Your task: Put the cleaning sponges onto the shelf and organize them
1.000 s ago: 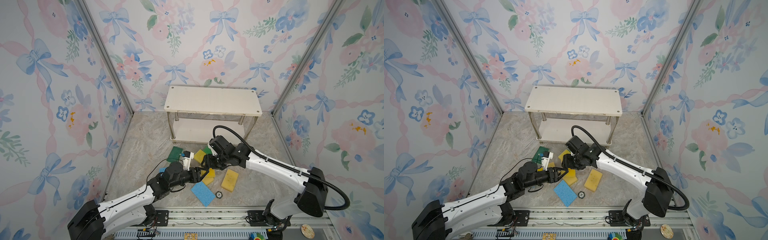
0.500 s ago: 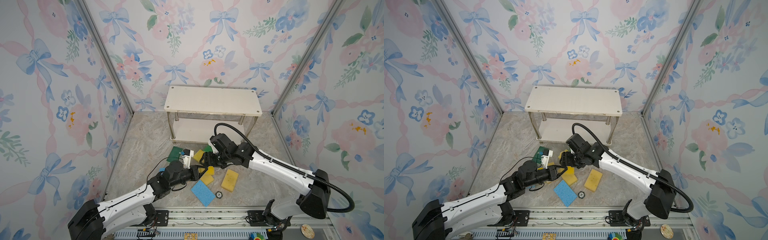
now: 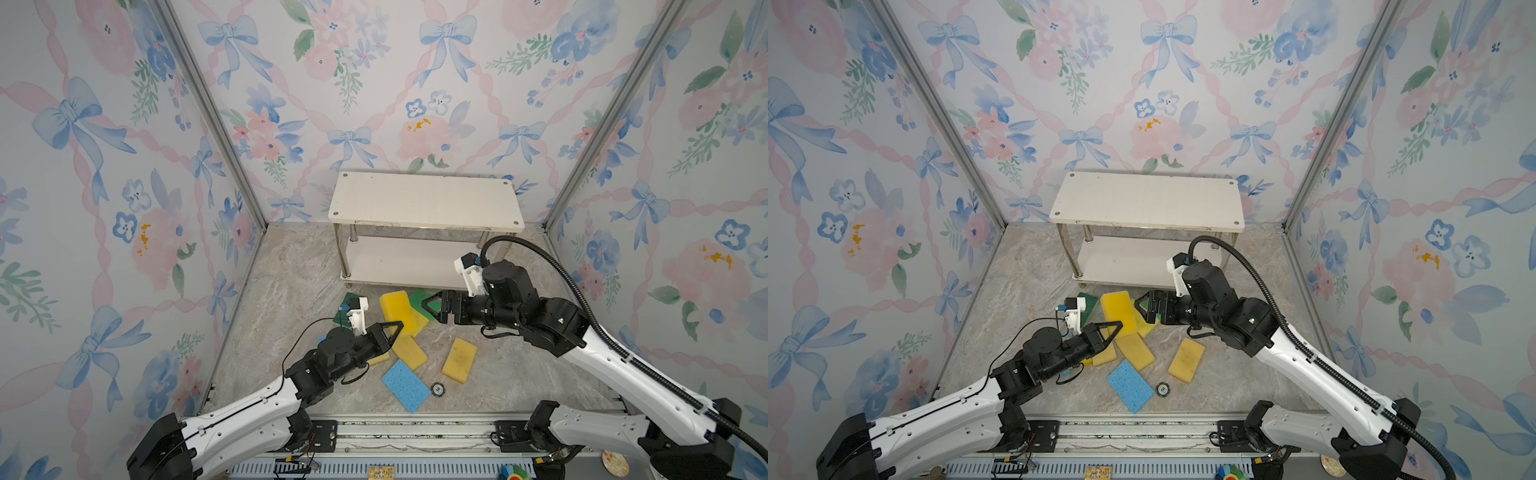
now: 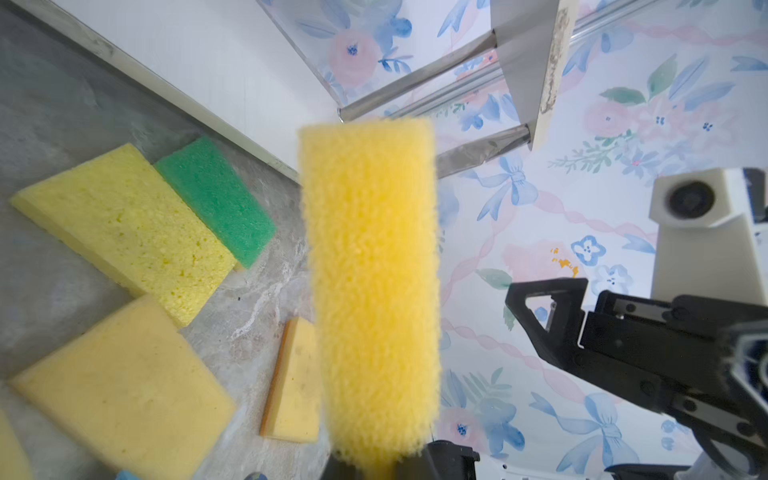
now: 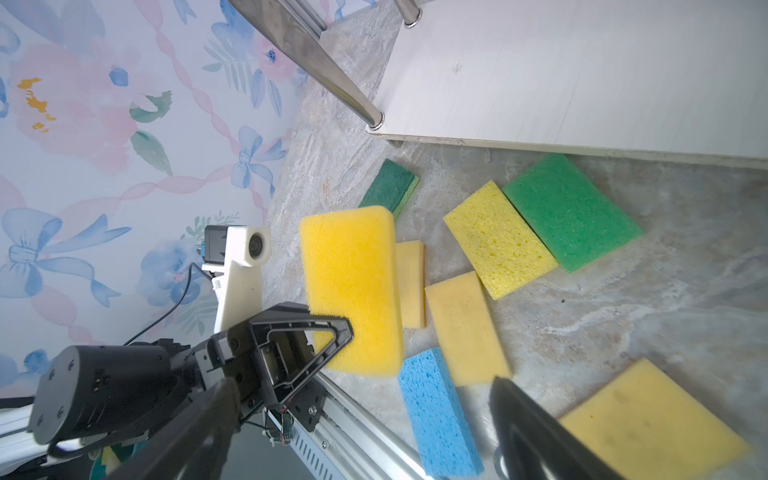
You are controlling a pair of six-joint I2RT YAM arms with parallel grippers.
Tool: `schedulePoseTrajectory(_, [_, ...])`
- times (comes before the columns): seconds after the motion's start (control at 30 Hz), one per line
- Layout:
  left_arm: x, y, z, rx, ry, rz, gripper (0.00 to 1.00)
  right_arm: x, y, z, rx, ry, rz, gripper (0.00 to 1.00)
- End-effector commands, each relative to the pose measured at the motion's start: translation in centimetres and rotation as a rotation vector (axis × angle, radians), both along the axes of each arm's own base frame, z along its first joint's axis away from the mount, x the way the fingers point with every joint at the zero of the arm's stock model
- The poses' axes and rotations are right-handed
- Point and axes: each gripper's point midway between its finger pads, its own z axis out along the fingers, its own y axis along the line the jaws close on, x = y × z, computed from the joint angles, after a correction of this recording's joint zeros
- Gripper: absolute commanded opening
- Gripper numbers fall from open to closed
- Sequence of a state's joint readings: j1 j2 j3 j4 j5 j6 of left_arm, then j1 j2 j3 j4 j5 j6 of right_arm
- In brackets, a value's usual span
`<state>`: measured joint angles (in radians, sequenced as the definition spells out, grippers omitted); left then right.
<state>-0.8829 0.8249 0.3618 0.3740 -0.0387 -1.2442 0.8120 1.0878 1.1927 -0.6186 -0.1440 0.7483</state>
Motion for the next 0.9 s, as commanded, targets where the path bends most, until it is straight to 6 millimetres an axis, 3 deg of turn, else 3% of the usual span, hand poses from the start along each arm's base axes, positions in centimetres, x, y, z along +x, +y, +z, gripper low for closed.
schedulePoseTrajectory(0.0, [1.1,1.4,1.0,-0.103,0.014,0.112,0.1,-0.5,0.3,-2.6,0.002,0.089,0.009,1.0])
schedulePoseTrajectory(0.23, [1.3,1.3,1.9,-0.134,0.005,0.117,0.1,-0.4,2.5,-4.0,0.113,0.166,0.025,0.86])
schedulePoseTrajectory(0.53, [0.9,1.3,2.8,-0.164,-0.019,0.098,0.1,0.2,6.0,-4.9,0.154,0.209,0.074,0.76])
schedulePoseTrajectory(0.87, [0.7,1.5,3.0,-0.17,-0.028,0.095,0.1,0.5,8.0,-5.4,0.167,0.23,0.093,0.55])
